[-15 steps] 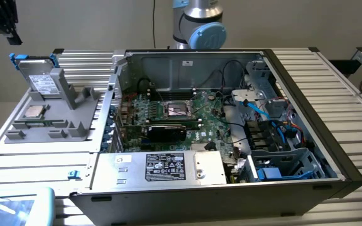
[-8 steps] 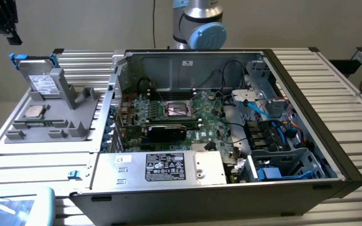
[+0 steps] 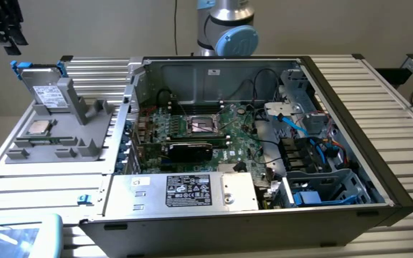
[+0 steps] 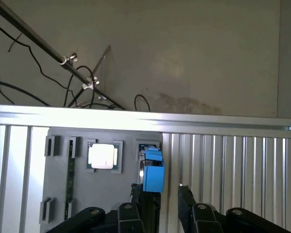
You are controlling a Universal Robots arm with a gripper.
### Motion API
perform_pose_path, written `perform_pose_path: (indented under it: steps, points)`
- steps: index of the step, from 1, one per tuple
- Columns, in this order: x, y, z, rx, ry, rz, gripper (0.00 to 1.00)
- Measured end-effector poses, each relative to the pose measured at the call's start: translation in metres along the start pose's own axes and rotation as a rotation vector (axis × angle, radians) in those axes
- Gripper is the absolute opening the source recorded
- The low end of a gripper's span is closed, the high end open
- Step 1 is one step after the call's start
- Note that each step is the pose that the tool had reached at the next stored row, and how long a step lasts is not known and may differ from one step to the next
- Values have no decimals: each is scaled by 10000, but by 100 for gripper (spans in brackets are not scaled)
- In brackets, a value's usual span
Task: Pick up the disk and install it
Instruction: 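Pick up the disk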
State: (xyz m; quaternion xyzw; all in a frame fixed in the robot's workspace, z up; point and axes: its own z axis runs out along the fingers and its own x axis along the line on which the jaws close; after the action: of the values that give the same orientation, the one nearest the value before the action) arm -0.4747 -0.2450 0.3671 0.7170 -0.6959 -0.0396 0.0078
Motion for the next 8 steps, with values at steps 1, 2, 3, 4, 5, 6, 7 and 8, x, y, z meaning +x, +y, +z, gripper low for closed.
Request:
perform_pose_path:
  steps: [1,2,3,4,5,6,7,8]
  points:
    - [0,0,4,1,0,0,49]
    - [0,-1,10,4,-1,-1,55]
    - [1,-1,18,3,-1,-1,55]
    - [2,-2,34,3,-1,0,55]
    - [2,-3,52,3,0,0,61]
    - [3,-5,70,2,1,0,61]
    - [4,-6,88,2,1,0,61]
    - [6,-7,106,3,1,1,61]
